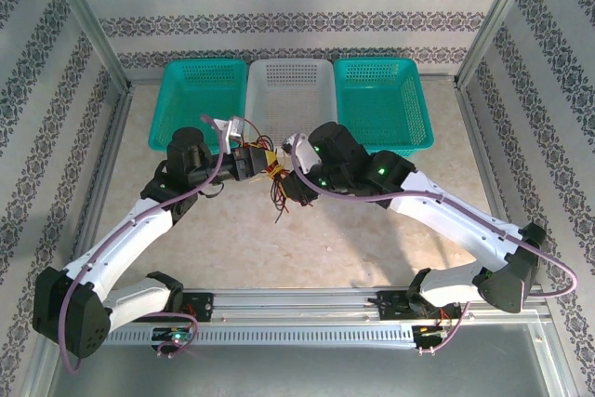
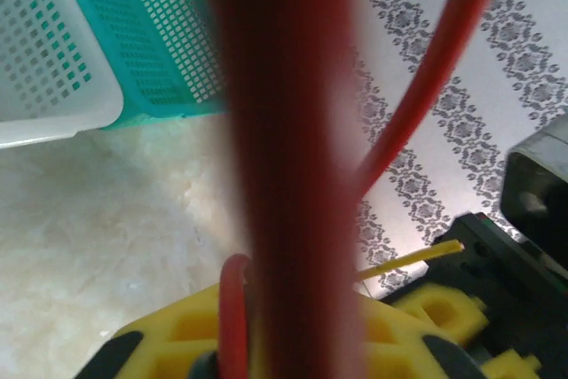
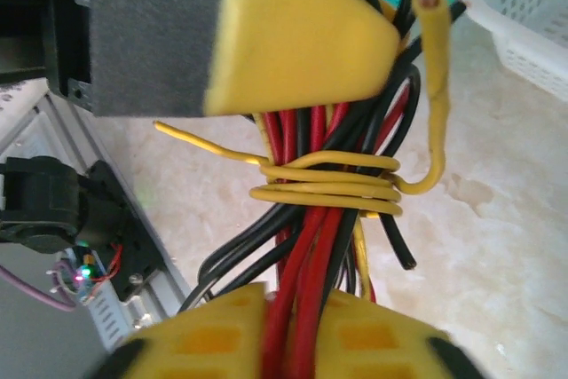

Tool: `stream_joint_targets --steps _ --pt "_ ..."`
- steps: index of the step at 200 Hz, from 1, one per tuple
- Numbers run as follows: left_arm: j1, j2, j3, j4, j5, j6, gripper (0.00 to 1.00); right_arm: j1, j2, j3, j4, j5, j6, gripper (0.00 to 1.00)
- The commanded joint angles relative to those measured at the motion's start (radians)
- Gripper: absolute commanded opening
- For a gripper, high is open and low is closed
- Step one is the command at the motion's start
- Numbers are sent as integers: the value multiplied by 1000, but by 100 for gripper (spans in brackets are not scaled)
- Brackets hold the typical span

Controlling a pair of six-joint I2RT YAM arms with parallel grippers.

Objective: Untangle the cables

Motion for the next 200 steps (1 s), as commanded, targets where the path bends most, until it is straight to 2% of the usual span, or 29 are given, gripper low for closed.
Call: stream_joint_targets --steps 1,10,16,26,39,55,80,108,153,172,186,200 --pt "2 -3 -1 80 -5 -11 5 1 -65 51 -35 195 -21 50" --pt "3 -6 3 56 -43 0 3 2 -94 42 -35 338 4 70" --pt "3 -6 6 29 -78 12 3 1 -110 43 -43 411 26 78" --pt "4 -3 14 -15 -133 30 1 2 -131 44 -39 431 20 80" --pt "5 13 18 -26 -132 42 0 -1 -144 48 -23 396 14 84" --pt "5 33 25 -21 -110 35 0 -24 -95 114 -50 259 41 75" --pt "3 56 38 -6 -66 12 0 -43 -3 191 -71 134 87 63" --pt "4 64 53 2 -27 9 0 -86 70 231 -86 81 133 52" --pt "4 71 57 46 56 -22 0 -116 124 257 -84 -18 144 48" --pt "3 73 58 52 73 -26 0 -117 147 265 -105 -7 145 38" --pt "3 71 60 55 85 -25 0 -122 150 255 -108 -1 148 27" --pt "4 67 62 53 86 -21 0 -128 149 244 -109 4 152 22"
